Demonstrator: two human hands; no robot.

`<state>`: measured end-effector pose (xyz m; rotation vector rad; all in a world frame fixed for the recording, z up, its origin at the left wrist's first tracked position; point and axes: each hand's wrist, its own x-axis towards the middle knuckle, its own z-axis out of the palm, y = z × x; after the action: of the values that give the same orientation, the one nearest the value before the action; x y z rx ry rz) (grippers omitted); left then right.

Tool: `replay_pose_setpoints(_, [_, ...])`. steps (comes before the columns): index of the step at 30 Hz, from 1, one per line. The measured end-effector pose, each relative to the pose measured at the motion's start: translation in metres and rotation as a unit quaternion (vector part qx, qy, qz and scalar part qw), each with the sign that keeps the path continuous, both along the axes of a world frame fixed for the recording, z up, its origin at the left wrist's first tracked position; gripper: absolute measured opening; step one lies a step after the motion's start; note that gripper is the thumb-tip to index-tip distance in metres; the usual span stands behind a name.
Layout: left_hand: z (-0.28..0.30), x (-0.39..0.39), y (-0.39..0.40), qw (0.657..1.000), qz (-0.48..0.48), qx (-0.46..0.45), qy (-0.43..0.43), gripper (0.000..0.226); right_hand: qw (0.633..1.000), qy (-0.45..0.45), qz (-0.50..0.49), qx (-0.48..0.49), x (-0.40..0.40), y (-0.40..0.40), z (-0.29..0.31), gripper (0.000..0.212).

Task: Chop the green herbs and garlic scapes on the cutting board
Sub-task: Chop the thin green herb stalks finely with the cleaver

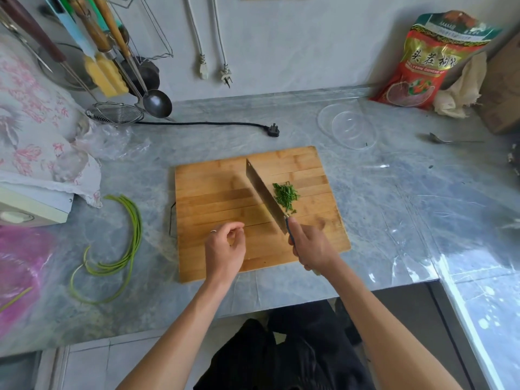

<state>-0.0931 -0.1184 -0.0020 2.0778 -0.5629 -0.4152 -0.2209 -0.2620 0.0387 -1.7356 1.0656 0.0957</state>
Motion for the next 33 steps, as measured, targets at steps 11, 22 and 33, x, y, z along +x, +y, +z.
replay_pose_setpoints(11, [0.037, 0.011, -0.017, 0.979, -0.033, -0.066, -0.192, 0.021, 0.917, 0.087, 0.178, -0.346, -0.031, -0.008, 0.007, 0.050])
replay_pose_setpoints(22, [0.025, 0.000, -0.078, 0.928, -0.244, 0.178, -0.220, 0.051, 0.889, 0.077, 0.234, -0.385, -0.044, -0.030, -0.001, 0.054])
replay_pose_setpoints(33, [0.032, 0.009, -0.102, 0.957, -0.192, 0.102, -0.191, 0.033, 0.893, 0.062, 0.263, -0.359, -0.040, -0.058, -0.010, 0.048])
